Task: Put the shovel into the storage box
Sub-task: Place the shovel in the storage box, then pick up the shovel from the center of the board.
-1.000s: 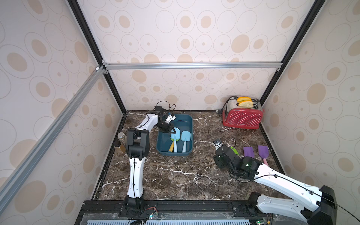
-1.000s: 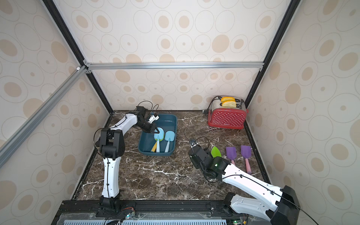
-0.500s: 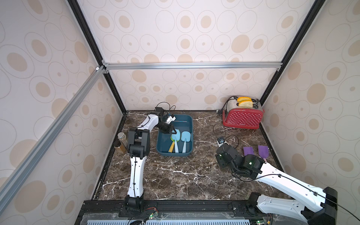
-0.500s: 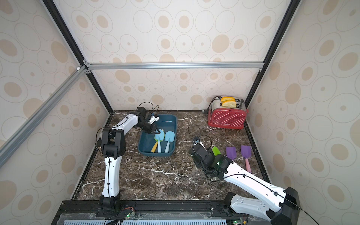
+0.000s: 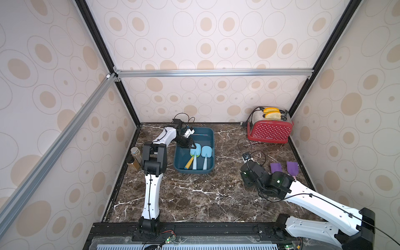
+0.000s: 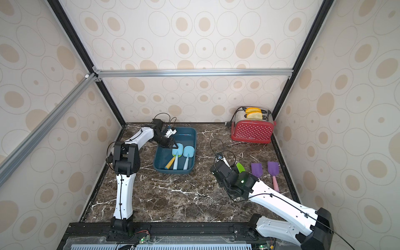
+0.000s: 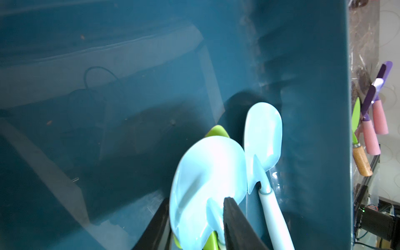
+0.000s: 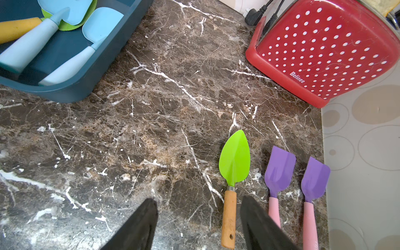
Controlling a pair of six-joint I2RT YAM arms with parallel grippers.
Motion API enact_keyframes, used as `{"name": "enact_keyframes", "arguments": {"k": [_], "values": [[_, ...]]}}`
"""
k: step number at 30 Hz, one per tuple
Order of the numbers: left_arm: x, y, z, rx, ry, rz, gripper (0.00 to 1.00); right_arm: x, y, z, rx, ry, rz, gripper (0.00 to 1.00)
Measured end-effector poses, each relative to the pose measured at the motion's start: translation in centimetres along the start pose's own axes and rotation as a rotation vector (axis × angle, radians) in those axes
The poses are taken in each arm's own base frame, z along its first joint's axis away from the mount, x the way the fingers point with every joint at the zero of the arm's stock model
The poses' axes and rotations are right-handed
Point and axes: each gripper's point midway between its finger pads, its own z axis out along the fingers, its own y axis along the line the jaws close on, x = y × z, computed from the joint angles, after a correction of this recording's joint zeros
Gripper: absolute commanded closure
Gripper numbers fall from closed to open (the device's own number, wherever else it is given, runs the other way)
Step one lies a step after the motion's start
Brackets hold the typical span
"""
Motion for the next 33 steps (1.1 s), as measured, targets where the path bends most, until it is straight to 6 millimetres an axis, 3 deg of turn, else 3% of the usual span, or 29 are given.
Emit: {"name": "enact_keyframes", "arguments": {"k": [11, 18, 23, 28, 33], "values": [[-2.9, -1.8, -6.0, -0.114, -0.120, 0.061, 0.52, 0.0, 0.1, 0.2, 0.000, 0.004, -0.004, 0.33], [-3.6, -2.2, -8.2, -0.162, -0.167, 0.060, 0.49, -0.6, -0.1, 0.5, 0.027, 0.003, -0.030, 0.28], [-3.1, -4.6, -11.5, -0.161, -0.235, 0.067, 0.45, -1.5, -0.1, 1.1, 0.035, -0.009, -0.018, 0.28], [-4.3, -7.3, -15.9, -0.165, -0.355, 0.121, 0.43, -1.7, 0.3, 1.9, 0.031, 0.001, -0.019, 0.28], [-4.5, -7.7, -16.5, -0.165, -0.385, 0.129, 0.42, -1.7, 0.5, 2.1, 0.026, 0.004, -0.022, 0.27]]}}
